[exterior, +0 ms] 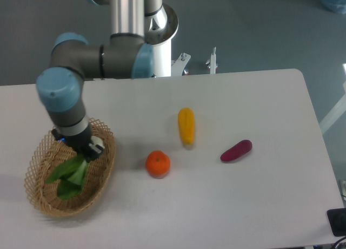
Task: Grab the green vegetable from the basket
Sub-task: 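Lift the bok choy out of the basket and carry it away, then carry the held bok choy past the sweet potato, holding it up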
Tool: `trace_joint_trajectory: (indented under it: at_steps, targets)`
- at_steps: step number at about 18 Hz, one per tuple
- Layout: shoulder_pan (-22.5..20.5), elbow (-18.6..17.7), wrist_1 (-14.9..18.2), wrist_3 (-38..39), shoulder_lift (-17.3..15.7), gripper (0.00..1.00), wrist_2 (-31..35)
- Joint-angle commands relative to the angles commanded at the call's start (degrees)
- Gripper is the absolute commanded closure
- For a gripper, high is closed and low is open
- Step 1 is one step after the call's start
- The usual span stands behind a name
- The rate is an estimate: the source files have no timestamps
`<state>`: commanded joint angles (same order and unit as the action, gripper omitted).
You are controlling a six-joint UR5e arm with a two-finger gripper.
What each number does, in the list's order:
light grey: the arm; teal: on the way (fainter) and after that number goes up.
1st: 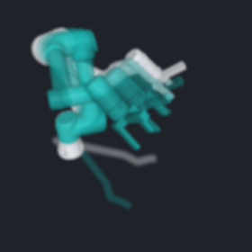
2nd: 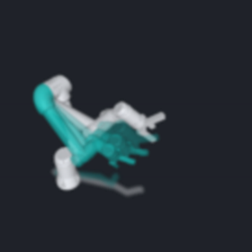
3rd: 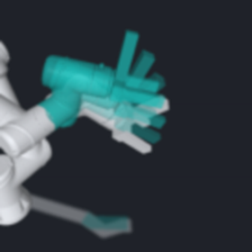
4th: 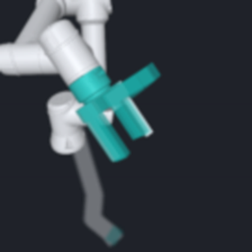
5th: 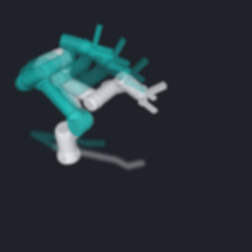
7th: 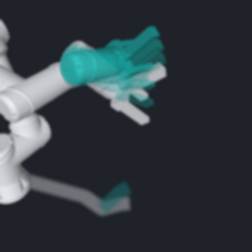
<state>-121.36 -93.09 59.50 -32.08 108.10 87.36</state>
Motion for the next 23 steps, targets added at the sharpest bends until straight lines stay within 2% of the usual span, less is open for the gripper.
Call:
trace_joint_trajectory:
  at_steps: [4,8,13,18,20,23]
  targets:
    - [-7.11,2.20,0.09,-6.39,1.32,0.75,-0.26]
    - [-11.95,3.70,0.17,-12.64,2.99,0.75,-0.44]
    - [-19.77,5.72,0.35,-24.60,5.18,0.75,-0.17]
    - [-27.52,12.92,1.23,-36.64,10.10,0.75,-0.17]
    - [-28.49,16.25,3.15,-38.40,12.30,0.75,-0.09]
    - [-29.63,22.05,9.56,-42.09,14.94,0.75,1.66]
